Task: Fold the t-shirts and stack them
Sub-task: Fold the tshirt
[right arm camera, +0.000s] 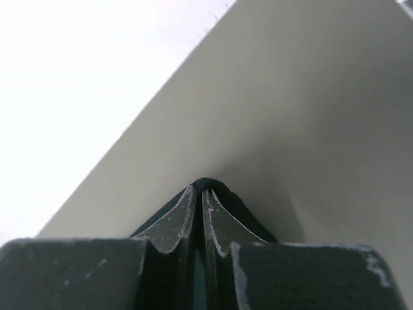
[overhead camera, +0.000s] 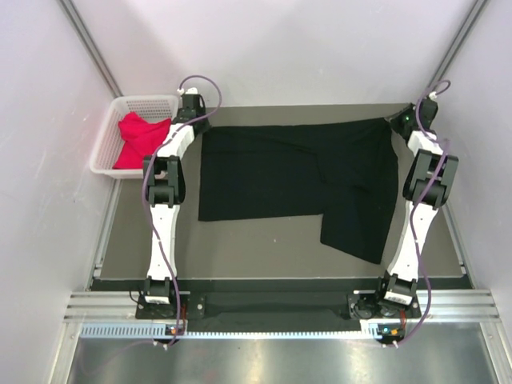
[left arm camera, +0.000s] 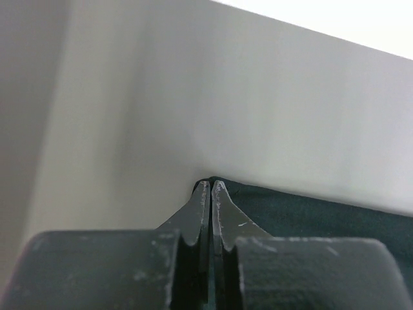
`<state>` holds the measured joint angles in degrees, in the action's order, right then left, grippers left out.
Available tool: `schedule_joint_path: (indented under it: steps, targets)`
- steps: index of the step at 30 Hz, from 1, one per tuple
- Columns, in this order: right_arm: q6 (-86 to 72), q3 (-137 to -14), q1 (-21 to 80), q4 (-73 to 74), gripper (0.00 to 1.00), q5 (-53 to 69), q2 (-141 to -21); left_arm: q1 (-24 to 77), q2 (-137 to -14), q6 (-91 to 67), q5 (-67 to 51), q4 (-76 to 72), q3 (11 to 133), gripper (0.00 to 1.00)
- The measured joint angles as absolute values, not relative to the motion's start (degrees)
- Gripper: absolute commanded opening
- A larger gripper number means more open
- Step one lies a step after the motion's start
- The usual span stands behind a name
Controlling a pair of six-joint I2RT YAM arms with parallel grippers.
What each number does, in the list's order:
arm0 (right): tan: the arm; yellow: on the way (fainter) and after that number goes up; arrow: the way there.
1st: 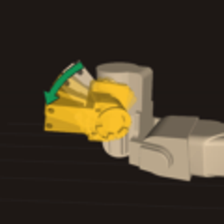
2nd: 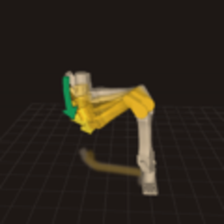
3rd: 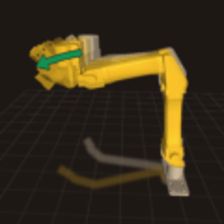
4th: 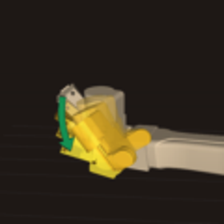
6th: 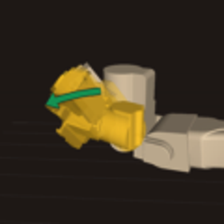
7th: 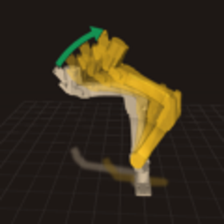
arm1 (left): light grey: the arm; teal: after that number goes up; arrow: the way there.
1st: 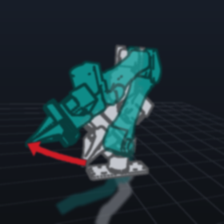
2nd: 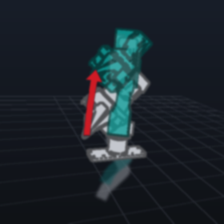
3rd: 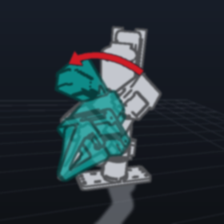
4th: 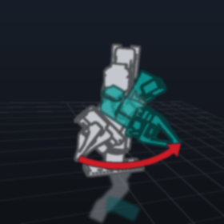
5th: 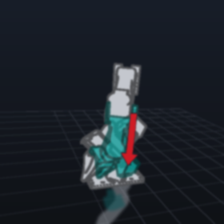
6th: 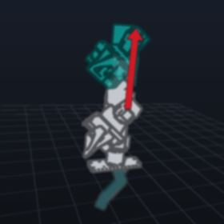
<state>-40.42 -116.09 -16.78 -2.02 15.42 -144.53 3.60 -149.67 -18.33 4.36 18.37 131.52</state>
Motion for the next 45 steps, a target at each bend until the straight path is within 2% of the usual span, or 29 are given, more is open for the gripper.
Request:
schedule_joint_path:
  steps: [1, 2, 3, 4, 5, 6, 7, 8, 9, 10, 13, 16, 20, 25, 30, 32, 37, 42, 45]
  targets:
    - [-41.2, -116.7, -16.8, -2.4, 0.08, 15.7, -145.1, 3.5, -150.4, -18.3, 4.3, 18.0, 132.2, 0.01]
    - [-42.0, -117.8, -16.7, -2.6, 0.11, 16.0, -146.0, 3.4, -150.9, -18.3, 4.3, 17.7, 132.9, 0.07]
    - [-42.7, -119.1, -16.7, -2.6, 0.18, 16.3, -147.0, 3.3, -151.4, -18.3, 4.3, 17.4, 133.5, 0.32]
    - [-43.1, -120.4, -16.6, -2.5, 0.27, 16.4, -148.0, 3.2, -151.8, -18.1, 4.4, 17.0, 134.0, 0.41]
    - [-43.7, -122.1, -16.6, -2.0, 0.41, 16.6, -149.0, 3.2, -152.0, -18.3, 4.6, 16.8, 134.2, 0.52]
    - [-44.1, -123.4, -16.6, -1.3, 0.51, 16.6, -149.8, 3.1, -152.0, -18.0, 5.2, 16.5, 134.4, 0.68]
    - [-44.2, -124.9, -16.6, 0.6, 0.70, 16.3, -150.3, 3.0, -152.0, -17.7, 5.7, 16.5, 134.4, 0.85]
    - [-43.8, -125.6, -16.6, 2.7, 0.76, 15.9, -150.3, 2.9, -152.0, -17.5, 6.1, 16.5, 134.4, 0.93]
    - [-43.8, -126.2, -16.6, 4.3, 0.82, 15.4, -150.2, 2.8, -152.0, -17.7, 6.3, 16.0, 134.5, 0.95]
    - [-43.4, -126.8, -16.7, 6.1, 0.92, 14.8, -149.8, 2.9, -151.7, -17.5, 6.3, 16.1, 134.4, 0.98]
    - [-41.2, -126.9, -17.1, 15.2, 1.00, 12.3, -146.5, 3.4, -149.4, -17.5, 7.0, 17.1, 132.4, 0.98]
    - [-37.3, -126.8, -17.8, 26.2, 1.00, 8.4, -141.3, 3.3, -144.6, -18.1, 7.1, 19.4, 127.6, 0.97]
    - [-32.5, -121.7, -18.2, 37.0, 1.00, 1.2, -129.0, 3.5, -135.3, -20.4, 5.1, 23.1, 120.8, 0.89]
    - [-29.5, -107.6, -16.9, 42.7, 1.00, -3.2, -109.9, 6.5, -119.5, -24.4, -0.3, 25.1, 109.4, 0.80]
    - [-28.3, -87.5, -8.9, 43.2, 1.00, -2.6, -95.9, 14.4, -103.6, -27.8, -4.1, 25.7, 94.2, 0.67]
    - [-28.3, -80.2, -4.6, 42.8, 0.91, -0.9, -92.4, 18.5, -98.0, -29.3, -5.2, 25.8, 87.1, 0.60]
    - [-28.0, -68.0, 4.8, 44.5, 0.73, 3.0, -84.8, 24.8, -84.6, -32.7, -6.2, 27.9, 67.8, 0.58]
    - [-25.6, -59.3, 7.5, 44.2, 0.66, 3.3, -75.6, 23.8, -72.7, -34.4, -3.7, 32.1, 53.8, 0.57]
    - [-23.7, -55.7, 7.7, 42.1, 0.48, 3.8, -73.8, 23.7, -69.2, -34.7, -3.3, 33.7, 51.1, 0.58]
